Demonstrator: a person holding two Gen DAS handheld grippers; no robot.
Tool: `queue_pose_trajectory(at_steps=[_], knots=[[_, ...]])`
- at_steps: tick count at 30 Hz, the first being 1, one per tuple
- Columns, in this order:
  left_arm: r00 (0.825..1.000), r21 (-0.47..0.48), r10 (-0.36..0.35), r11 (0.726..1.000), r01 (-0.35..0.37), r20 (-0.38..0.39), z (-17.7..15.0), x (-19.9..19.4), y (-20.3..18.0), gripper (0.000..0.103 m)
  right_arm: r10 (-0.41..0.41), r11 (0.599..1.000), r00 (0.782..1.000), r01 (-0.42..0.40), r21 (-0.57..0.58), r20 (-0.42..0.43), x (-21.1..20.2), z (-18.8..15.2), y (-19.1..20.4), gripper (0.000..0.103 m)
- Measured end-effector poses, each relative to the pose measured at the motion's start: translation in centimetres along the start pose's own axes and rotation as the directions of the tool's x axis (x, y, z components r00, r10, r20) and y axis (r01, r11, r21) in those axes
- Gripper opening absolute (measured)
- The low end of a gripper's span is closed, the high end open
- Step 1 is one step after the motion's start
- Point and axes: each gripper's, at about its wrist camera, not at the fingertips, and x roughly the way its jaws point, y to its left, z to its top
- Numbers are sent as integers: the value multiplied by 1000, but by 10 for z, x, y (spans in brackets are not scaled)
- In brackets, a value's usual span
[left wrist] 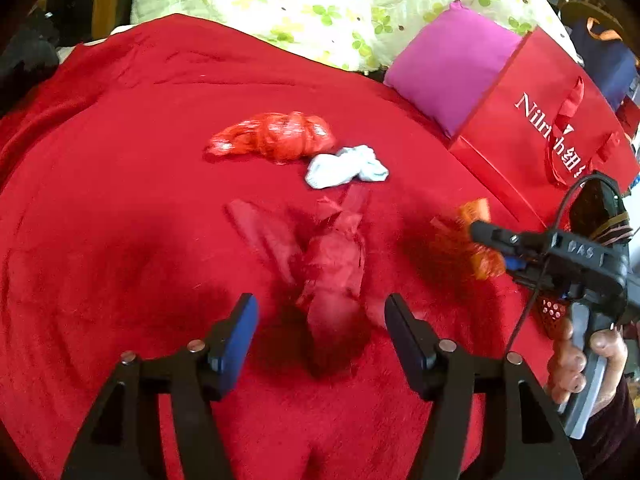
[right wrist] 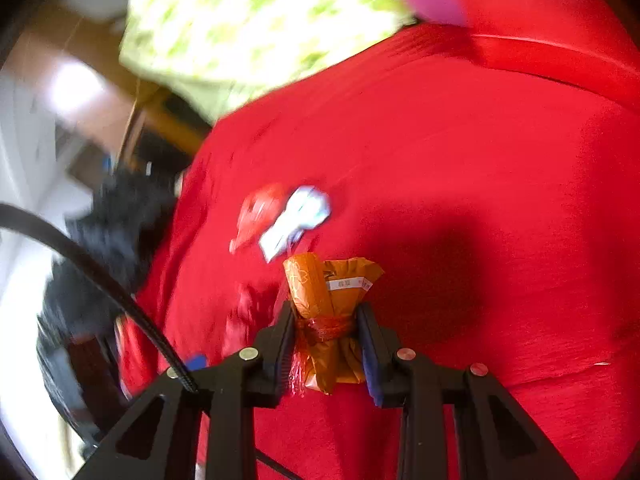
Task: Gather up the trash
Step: 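Grasp the red folded umbrella with the left gripper while the right gripper grasps orange wrappers, then lift the red umbrella with the left gripper while the right gripper lifts the orange wrappers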
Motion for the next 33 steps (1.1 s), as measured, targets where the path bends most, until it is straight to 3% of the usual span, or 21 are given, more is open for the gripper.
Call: queue_pose_trajectory(at_steps=[2, 6, 8, 10, 14, 19, 23, 26, 33], knots=[[999, 8, 46, 999, -46, -16, 3, 15, -5, 67, 1, 1000, 1000, -2, 24, 21, -7, 3, -8, 32], [997, -4, 64, 998, -64, -36, 4, 34, -9, 65, -36, 999, 999, 37, -19, 22, -5, 3, -5, 32], [997, 2, 56, 998, -56, -45, 3, 40, -13, 41, -43, 998, 999, 44, -43, 12, -5, 3, -3, 32], [995, 6, 76, 997, -76, -58, 1, 45, -17, 37, -54, 996, 998, 55, -72, 14, -1, 4, 3, 32], [997, -4, 72, 997, -72, -9, 0, 25, -24, 32, -50, 989, 995, 61, -134, 86, -19, -1, 10, 32], [987, 57, 124, 990, -130, 99, -2, -27, -49, 32, -22, 980, 980, 61, -191, 196, -50, -16, 29, 32], [963, 102, 202, 970, -222, 177, -5, -66, -65, 32, 23, 973, 965, 38, -228, 260, -77, -35, 46, 32], [951, 109, 220, 963, -248, 219, -11, -92, -73, 32, 28, 972, 965, 34, -231, 261, -87, -49, 48, 32], [900, 154, 279, 926, -344, 334, -27, -143, -99, 32, 51, 968, 965, 15, -249, 258, -129, -82, 59, 32]])
